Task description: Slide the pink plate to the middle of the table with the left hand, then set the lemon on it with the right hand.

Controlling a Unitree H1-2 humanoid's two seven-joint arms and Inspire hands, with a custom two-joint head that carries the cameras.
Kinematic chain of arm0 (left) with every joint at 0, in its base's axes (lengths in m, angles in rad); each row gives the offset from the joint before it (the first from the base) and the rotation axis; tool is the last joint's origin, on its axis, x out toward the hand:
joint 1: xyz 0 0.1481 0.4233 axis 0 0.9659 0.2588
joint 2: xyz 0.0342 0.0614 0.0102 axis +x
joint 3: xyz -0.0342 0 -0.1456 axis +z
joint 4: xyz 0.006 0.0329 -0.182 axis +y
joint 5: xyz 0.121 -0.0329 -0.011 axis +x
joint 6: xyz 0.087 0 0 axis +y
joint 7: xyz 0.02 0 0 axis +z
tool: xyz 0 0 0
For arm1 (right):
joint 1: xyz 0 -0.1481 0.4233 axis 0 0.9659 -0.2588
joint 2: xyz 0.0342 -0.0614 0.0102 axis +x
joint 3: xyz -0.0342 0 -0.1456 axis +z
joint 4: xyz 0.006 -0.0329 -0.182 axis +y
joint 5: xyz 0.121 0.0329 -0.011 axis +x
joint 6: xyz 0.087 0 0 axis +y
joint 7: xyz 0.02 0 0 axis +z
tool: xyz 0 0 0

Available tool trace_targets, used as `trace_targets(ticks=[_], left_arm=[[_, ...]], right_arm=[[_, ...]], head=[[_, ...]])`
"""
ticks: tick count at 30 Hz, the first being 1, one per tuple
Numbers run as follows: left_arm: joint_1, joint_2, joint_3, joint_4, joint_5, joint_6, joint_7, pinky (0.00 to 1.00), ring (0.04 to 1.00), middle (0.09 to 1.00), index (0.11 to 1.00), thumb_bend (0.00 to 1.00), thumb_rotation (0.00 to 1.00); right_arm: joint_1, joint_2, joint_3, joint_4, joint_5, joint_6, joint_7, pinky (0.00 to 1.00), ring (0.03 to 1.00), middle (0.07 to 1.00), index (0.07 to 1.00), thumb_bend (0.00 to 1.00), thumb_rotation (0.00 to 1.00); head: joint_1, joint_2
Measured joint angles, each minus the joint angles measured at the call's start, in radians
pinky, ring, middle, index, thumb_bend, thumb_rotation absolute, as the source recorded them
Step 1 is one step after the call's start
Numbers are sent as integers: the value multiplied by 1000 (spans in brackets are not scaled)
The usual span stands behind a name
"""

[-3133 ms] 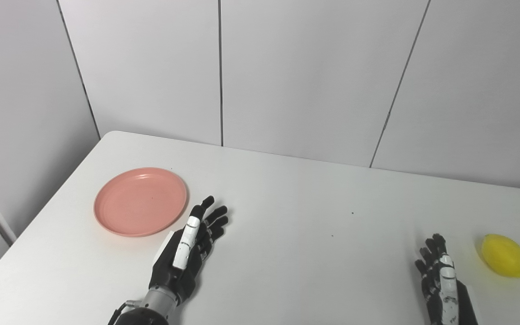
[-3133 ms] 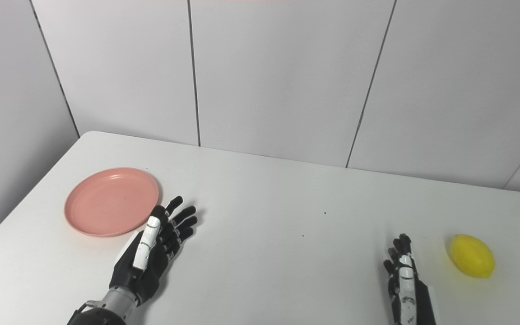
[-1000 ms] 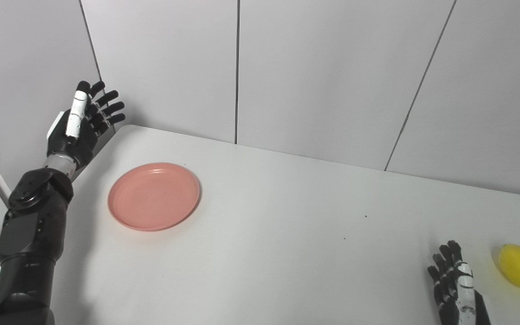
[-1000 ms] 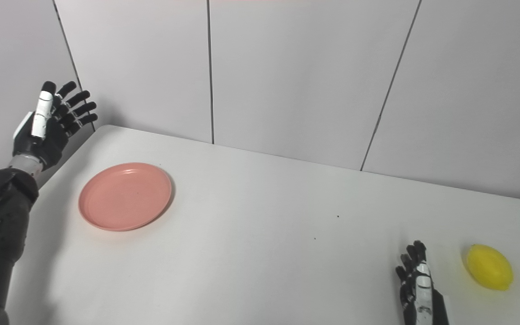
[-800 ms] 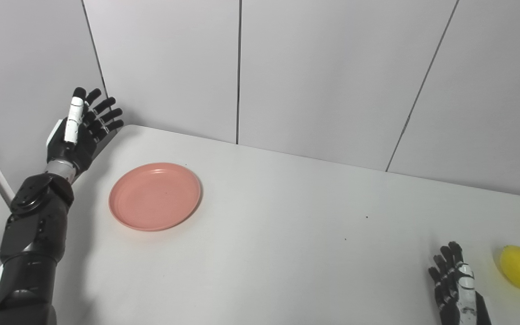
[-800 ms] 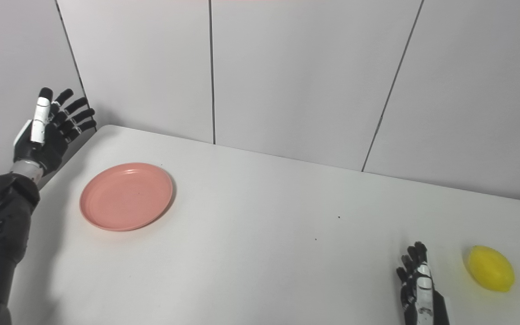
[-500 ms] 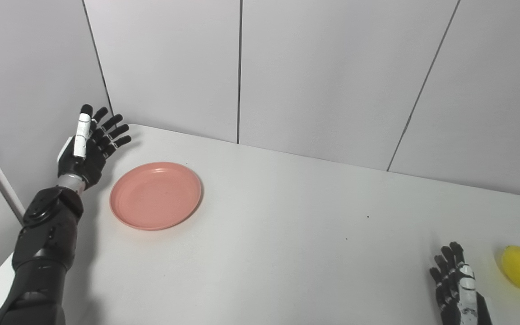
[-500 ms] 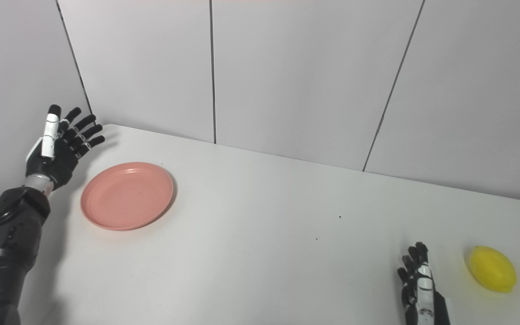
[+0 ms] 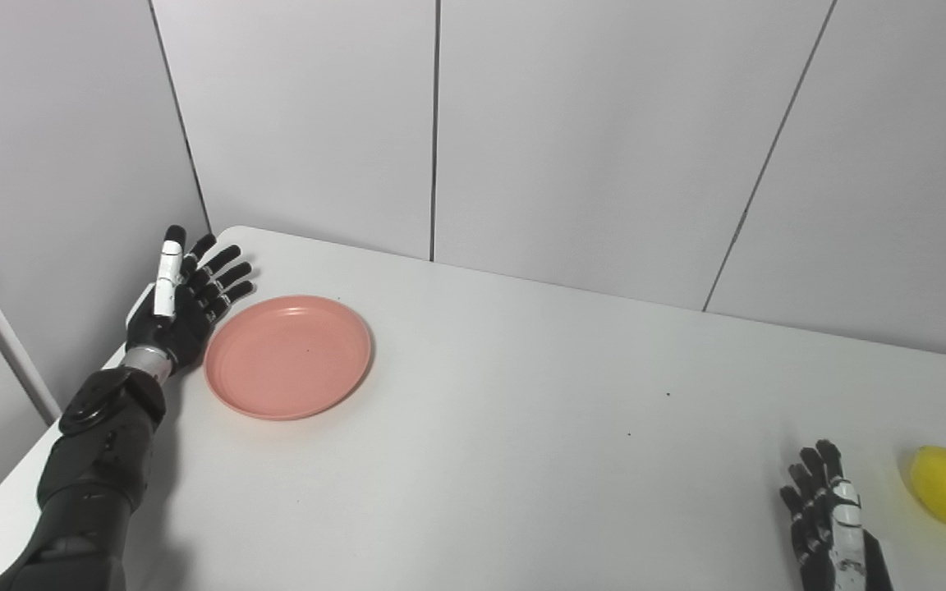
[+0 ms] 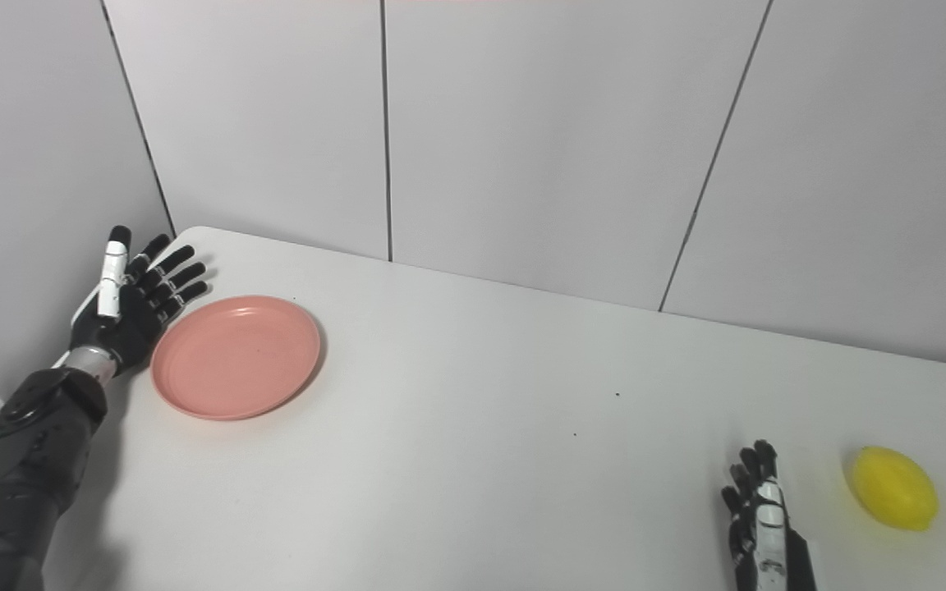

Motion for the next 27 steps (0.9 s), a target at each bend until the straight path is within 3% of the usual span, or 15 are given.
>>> trace_targets(ticks=[10,21,27], left_arm=[[-12,7,-9,37,0,-30,-12,836,860,837,909,759,841],[-20,14,-8,71,-3,-53,-38,780,822,850,897,769,839],[13,-16,5,-32,-35,34,-34,758,808,828,920,765,856]], right_arm=[[0,0,0,0,0,0,-1,1000,997,988,1000,610,1000],[0,0,1,1,0,0,-1,1000,991,985,1000,604,1000],[-1,2,2,1,-3,0,-3,1000,991,984,1000,602,1000]], head=[[2,5],[2,8],[-2,14]])
